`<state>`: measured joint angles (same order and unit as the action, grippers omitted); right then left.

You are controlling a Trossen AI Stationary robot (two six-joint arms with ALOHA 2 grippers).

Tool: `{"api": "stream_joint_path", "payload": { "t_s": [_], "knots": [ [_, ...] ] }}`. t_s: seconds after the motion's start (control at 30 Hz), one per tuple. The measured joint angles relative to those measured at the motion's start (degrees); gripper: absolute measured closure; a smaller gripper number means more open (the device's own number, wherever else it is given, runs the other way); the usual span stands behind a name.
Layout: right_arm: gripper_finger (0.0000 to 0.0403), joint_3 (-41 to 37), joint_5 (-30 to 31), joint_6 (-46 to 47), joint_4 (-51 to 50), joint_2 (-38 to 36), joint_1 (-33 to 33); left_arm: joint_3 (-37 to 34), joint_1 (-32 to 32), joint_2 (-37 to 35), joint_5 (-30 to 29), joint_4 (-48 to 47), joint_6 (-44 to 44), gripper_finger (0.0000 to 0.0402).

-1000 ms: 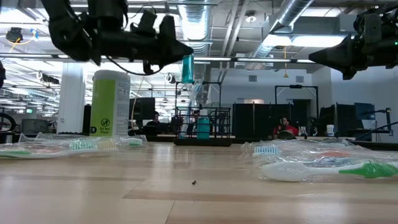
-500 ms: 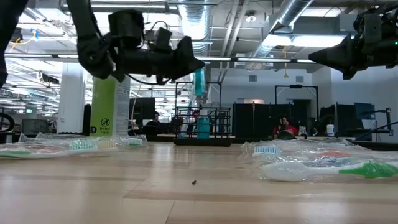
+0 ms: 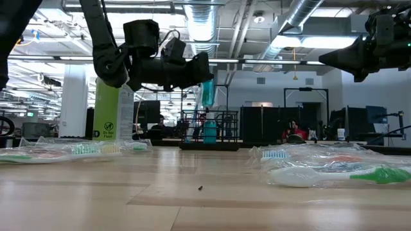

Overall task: Pick & Place toothbrushing station
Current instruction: Put the mouthwash into the black wire organizer

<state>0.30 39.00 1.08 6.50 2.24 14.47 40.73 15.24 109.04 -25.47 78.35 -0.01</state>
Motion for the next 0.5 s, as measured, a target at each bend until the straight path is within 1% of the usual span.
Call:
{"api": "stream_joint_path", "payload": {
  "t_s": [0.27, 0.5],
  "knots": [
    [0.0401, 0.0, 0.0, -0.01, 0.0, 0.0, 0.0, 0.64, 0.8, 1.91, -0.07, -0.11, -0.89, 0.0316],
    [0.0401, 0.0, 0.0, 0.0, -0.09, 0.0, -0.01, 3.11, 0.77, 5.94, -0.44, 0.12, -0.9, 0.0316]
  ]
}}
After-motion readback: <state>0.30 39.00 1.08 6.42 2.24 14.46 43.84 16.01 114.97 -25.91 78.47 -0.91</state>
